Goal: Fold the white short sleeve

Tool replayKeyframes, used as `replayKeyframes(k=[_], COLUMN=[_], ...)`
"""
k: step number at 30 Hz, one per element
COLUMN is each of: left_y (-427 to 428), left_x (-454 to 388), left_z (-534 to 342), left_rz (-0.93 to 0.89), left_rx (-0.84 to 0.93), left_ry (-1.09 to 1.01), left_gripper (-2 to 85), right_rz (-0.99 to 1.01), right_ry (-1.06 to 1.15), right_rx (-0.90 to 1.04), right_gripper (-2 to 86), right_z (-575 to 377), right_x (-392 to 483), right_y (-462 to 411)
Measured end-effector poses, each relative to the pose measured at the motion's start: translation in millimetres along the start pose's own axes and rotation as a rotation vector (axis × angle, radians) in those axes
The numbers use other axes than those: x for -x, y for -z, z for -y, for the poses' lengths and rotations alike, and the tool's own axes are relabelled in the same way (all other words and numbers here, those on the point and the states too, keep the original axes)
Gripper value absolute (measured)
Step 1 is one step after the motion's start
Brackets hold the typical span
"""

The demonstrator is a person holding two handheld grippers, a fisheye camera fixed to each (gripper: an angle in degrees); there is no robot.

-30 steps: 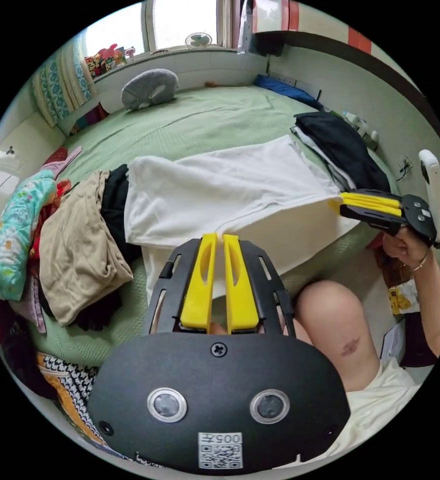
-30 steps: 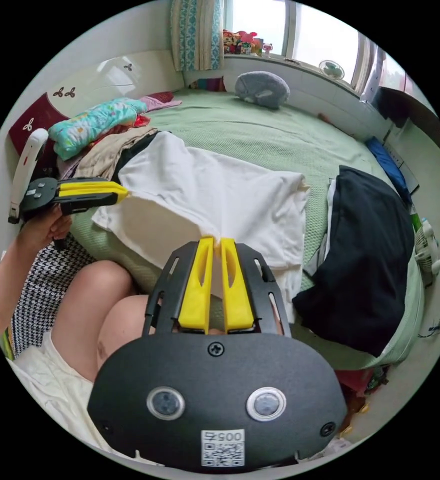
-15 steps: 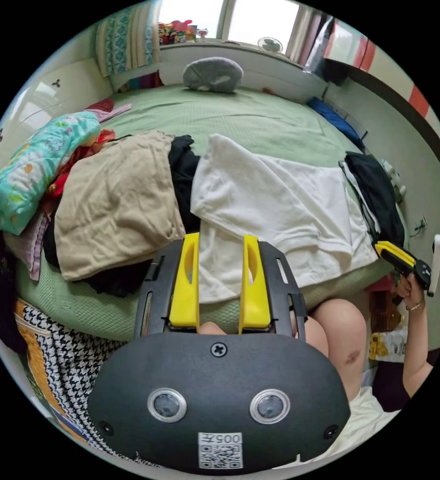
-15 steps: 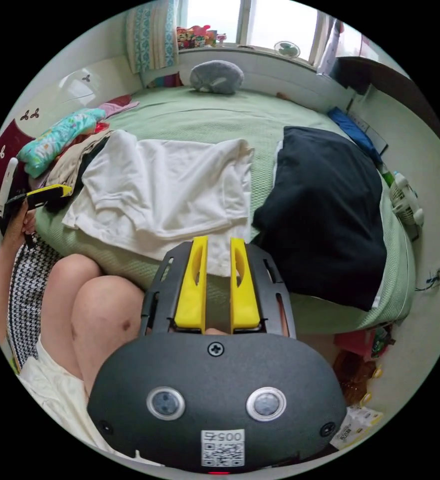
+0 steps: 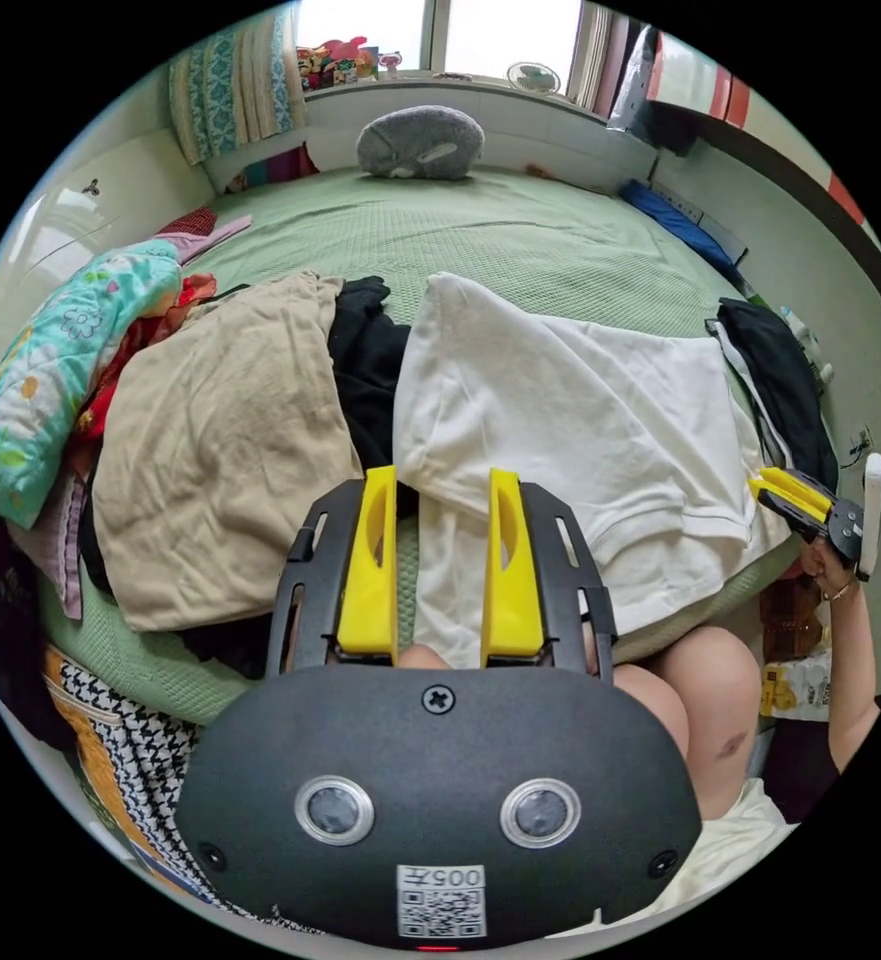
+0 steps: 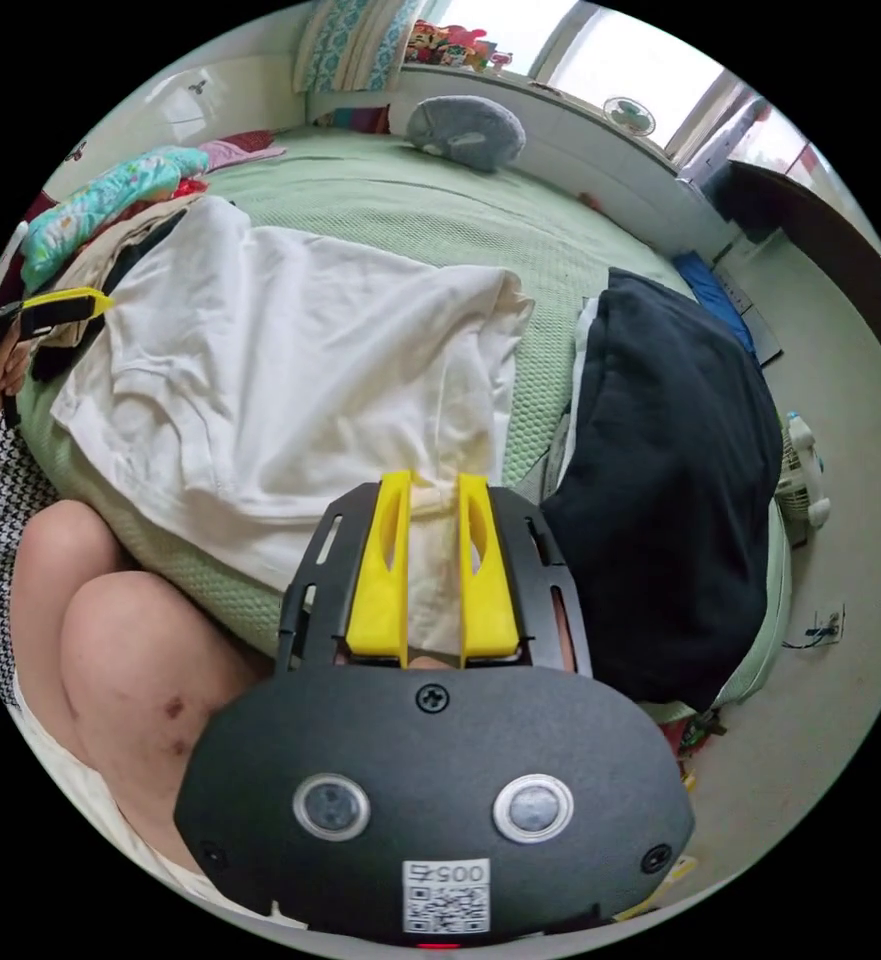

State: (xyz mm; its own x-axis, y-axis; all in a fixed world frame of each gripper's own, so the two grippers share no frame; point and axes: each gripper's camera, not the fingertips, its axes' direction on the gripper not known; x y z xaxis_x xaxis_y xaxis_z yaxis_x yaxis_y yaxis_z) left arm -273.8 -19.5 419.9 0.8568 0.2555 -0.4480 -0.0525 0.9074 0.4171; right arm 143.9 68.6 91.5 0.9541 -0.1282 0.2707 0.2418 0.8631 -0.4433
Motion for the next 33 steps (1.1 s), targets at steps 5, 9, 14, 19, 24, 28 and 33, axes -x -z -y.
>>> replayKeyframes(k=[5, 9, 14, 19, 24, 28, 33], left_y=[1, 6, 9, 5, 7, 12, 4], left_x=[9, 15, 19, 22, 25, 31, 28], left_z=[-3, -4, -6, -9, -10, -8, 2], left_rz=[0.0, -0.019, -0.022, -0.02, -0.003, 0.036, 0.055], left_rx=[0.002, -0.006, -0.012, 0.004, -0.002, -0.024, -0.014], left_ry=[0.006, 0.018, 0.014, 0.007, -0.001, -0.012, -0.074], left_gripper=[13.3, 12.9, 12.0, 12.0, 12.1, 12.6, 13.3], right_rz=[0.182, 0.365, 0.499, 0.379, 0.286, 0.113, 0.025], right_ry=[-0.097, -0.276, -0.444, -0.49, -0.44, -0.373, -0.344], right_rx=[-0.055, -0.112, -0.111, 0.039, 0.081, 0.132, 0.111], right_gripper=[-0.6, -0.8, -0.8, -0.6, 1.5, 2.6, 1.2], right_z=[-4, -9, -31, -53, -52, -50, -50], right_x=[-22, -54, -90, -95, -83, -64, -41], right_y=[27, 56, 51, 10, 11, 32, 56])
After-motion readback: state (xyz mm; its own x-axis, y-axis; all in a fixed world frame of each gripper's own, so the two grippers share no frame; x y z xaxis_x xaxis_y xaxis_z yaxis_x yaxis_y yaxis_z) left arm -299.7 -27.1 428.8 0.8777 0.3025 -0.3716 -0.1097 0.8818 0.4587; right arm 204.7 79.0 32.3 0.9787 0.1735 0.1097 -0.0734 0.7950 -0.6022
